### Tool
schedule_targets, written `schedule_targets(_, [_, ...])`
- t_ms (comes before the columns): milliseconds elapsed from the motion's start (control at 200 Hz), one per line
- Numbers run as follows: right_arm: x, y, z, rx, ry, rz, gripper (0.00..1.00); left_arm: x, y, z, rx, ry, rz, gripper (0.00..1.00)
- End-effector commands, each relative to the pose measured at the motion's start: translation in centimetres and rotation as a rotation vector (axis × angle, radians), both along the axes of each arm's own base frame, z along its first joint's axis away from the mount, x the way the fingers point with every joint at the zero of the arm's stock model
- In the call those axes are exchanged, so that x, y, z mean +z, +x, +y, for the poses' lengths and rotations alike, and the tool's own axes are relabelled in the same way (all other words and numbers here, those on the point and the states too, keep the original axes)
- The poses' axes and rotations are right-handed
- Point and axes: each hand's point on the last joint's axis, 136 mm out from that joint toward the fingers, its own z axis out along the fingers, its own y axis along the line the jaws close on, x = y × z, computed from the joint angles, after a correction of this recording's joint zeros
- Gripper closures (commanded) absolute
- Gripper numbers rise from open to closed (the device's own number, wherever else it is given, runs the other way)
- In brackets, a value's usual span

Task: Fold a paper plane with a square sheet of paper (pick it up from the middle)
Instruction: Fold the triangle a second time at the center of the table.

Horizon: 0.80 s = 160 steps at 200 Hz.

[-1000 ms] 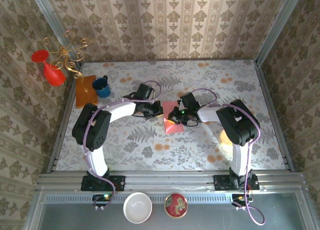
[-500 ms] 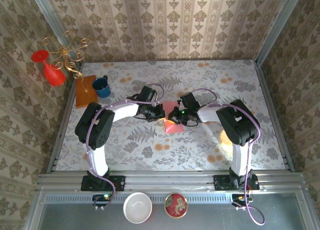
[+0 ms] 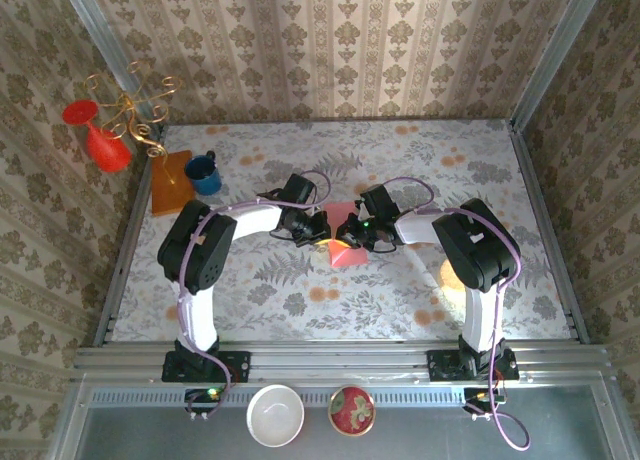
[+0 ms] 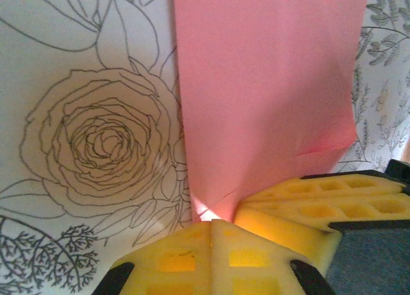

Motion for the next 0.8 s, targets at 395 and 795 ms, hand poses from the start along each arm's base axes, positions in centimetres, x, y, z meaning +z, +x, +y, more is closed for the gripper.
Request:
schedule_targets(395, [2.6, -0.6, -2.6, 0.023, -0.097, -0.046, 0.91, -1.7, -0.3, 0.7, -0.002, 0.050, 0.042, 1.00])
schedule_targets(795, [0.1, -0.1, -3.8, -0.016, -0.158, -0.004, 0.93, -1.6, -0.3, 0.5, -0.013, 0.049, 0.042, 1.00])
